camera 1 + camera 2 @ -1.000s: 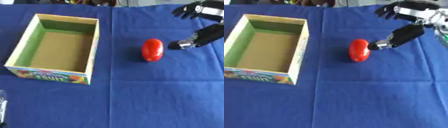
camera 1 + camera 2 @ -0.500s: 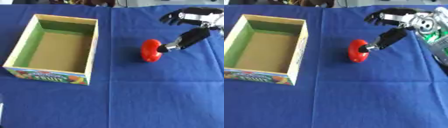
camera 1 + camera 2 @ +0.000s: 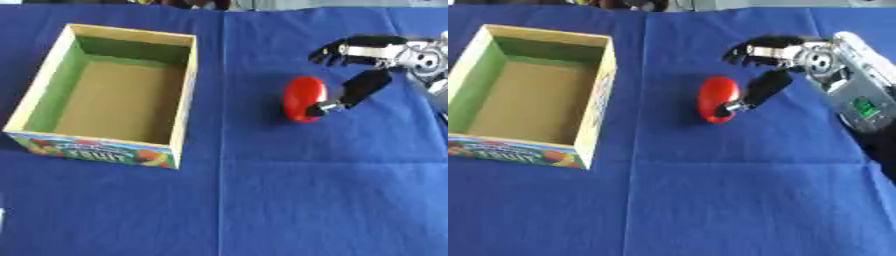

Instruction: Pick up objects on the table and place them in the box.

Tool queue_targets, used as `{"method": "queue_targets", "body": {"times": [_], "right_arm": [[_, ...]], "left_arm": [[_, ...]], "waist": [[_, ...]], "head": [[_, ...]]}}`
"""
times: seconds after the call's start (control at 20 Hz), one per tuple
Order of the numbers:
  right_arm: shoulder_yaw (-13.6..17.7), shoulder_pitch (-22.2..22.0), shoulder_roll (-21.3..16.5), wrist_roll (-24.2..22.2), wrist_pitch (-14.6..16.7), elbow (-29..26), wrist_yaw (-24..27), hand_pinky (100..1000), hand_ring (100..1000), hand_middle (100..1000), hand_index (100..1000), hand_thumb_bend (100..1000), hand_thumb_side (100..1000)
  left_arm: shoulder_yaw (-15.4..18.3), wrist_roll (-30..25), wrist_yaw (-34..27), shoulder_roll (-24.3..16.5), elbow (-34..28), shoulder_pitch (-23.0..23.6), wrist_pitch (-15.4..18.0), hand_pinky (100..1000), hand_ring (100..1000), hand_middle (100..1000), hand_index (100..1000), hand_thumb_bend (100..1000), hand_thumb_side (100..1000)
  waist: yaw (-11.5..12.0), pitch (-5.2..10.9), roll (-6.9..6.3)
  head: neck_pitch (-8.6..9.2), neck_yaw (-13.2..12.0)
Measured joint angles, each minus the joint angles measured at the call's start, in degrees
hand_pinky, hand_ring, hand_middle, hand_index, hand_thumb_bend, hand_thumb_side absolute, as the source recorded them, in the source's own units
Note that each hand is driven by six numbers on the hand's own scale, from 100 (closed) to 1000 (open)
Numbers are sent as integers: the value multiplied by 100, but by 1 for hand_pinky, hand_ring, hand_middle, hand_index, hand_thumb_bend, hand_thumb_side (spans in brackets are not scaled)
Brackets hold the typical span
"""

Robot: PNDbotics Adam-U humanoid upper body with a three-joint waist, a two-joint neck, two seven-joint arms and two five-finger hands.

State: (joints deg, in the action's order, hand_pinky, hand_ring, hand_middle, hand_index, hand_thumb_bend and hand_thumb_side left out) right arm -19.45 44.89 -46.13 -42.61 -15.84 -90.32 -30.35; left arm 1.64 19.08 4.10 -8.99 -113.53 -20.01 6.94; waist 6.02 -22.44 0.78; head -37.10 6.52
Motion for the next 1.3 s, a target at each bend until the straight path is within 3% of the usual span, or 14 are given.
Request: {"method": "queue_targets", "body": {"times": [1.1,1.3], "right_arm": [[-228,108,266,26,193,601,-177,871,900,862,963,613,515],[-209,145,290,33,223,667,-184,810,838,782,916,574,523]], "left_arm": [[-22,-37,-28,26,0,-25,13,596,847,794,753,100,1000],[-33,-38,-31,43,0,-26,13,596,848,795,752,100,1000]], "waist": [[61,-62,4],[61,-62,2]], "head": [[46,1],[48,1]]}}
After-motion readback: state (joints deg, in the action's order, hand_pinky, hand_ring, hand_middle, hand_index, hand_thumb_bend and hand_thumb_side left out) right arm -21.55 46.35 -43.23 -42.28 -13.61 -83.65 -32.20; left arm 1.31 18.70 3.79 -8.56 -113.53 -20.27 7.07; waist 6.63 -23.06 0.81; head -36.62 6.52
